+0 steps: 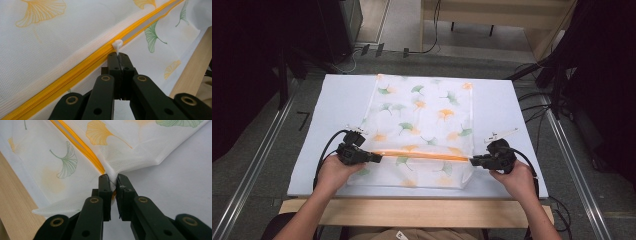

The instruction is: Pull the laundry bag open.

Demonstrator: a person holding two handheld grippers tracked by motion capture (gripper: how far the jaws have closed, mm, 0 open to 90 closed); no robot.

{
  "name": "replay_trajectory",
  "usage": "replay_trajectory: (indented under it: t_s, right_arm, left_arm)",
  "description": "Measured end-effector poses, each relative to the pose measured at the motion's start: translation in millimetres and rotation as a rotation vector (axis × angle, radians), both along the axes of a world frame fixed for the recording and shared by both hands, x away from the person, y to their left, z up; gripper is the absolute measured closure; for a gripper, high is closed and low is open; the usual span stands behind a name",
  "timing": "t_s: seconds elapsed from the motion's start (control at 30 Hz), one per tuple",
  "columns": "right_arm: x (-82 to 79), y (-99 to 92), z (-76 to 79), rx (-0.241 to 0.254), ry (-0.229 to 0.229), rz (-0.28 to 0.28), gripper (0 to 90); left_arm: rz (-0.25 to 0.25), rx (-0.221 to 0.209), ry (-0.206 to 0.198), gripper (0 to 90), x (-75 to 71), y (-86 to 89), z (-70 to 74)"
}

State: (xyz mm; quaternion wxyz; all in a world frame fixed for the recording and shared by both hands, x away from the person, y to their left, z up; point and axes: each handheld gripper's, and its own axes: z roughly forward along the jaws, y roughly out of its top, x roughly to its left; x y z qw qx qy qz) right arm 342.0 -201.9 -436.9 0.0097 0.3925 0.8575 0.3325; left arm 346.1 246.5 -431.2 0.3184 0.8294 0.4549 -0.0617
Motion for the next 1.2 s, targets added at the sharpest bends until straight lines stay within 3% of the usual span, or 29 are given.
replay_trajectory:
  t_s: [0.37,0.87,1.2]
  right_arm:
    - [0.3,-1.3,-0.5,-0.002,0.002,-0.007,84.8]
    - [0.4,-2.7,0.2,0.006,0.001,-0.007,84.9]
    - [3.8,-8.3,0.5,0.012,0.001,-0.021,84.8]
  left_arm:
    - [-0.006,0.017,0.003,90.0,0.0,-2.7,-2.0]
    - [0.008,0.005,0.017,90.0,1.2,1.6,-2.0]
    - [0.027,0.020,0.022,90.0,-2.3,19.8,-0.4]
